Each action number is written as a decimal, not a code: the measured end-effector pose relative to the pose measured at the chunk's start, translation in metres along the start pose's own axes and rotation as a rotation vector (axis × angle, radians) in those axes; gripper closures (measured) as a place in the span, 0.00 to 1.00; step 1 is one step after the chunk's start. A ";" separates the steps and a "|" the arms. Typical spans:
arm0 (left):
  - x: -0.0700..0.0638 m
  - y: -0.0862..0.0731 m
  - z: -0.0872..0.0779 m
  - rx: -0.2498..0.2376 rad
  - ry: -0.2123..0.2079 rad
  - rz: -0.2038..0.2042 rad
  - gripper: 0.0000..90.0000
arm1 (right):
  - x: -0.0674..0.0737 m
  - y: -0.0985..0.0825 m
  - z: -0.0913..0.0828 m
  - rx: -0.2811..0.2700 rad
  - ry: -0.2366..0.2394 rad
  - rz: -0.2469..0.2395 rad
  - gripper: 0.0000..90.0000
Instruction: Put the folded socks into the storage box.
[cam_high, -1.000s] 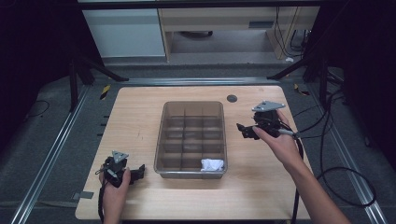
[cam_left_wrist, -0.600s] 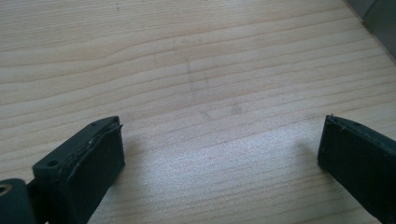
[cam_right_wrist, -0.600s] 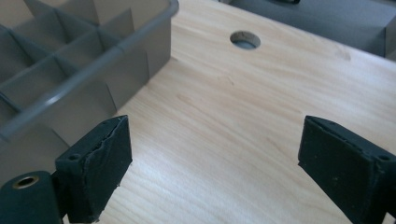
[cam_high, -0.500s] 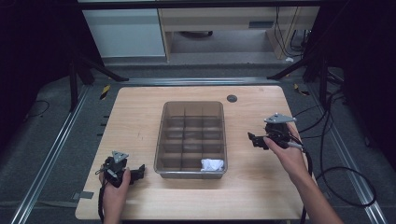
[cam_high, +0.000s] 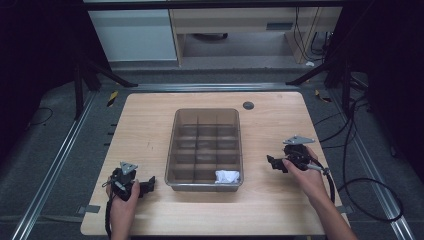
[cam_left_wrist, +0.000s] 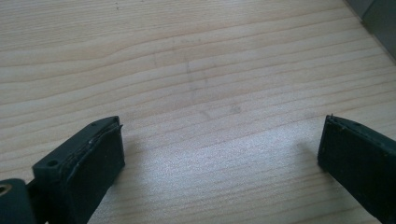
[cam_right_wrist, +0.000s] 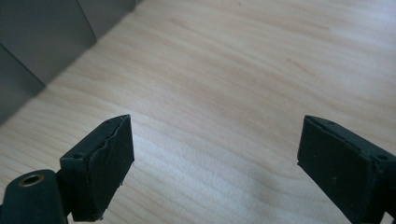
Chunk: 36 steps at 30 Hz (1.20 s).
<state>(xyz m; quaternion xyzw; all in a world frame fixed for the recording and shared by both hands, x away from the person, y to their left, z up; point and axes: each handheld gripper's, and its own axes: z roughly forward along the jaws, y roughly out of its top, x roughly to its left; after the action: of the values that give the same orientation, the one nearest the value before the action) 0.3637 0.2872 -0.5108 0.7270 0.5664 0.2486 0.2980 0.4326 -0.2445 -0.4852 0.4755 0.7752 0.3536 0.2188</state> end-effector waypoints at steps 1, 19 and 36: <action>0.000 0.000 0.000 0.000 0.000 0.000 0.00 | 0.000 -0.006 0.004 0.012 0.005 0.013 0.12; 0.000 0.000 0.000 0.000 -0.001 0.000 0.00 | -0.016 -0.019 0.016 -0.001 -0.060 0.103 0.13; 0.000 0.000 0.000 -0.001 -0.001 0.001 0.00 | -0.024 -0.021 0.018 0.006 -0.115 0.146 0.12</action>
<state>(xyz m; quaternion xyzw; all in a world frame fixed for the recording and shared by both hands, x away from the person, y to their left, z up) 0.3636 0.2872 -0.5108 0.7273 0.5659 0.2484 0.2986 0.4432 -0.2659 -0.5128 0.5508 0.7257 0.3385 0.2354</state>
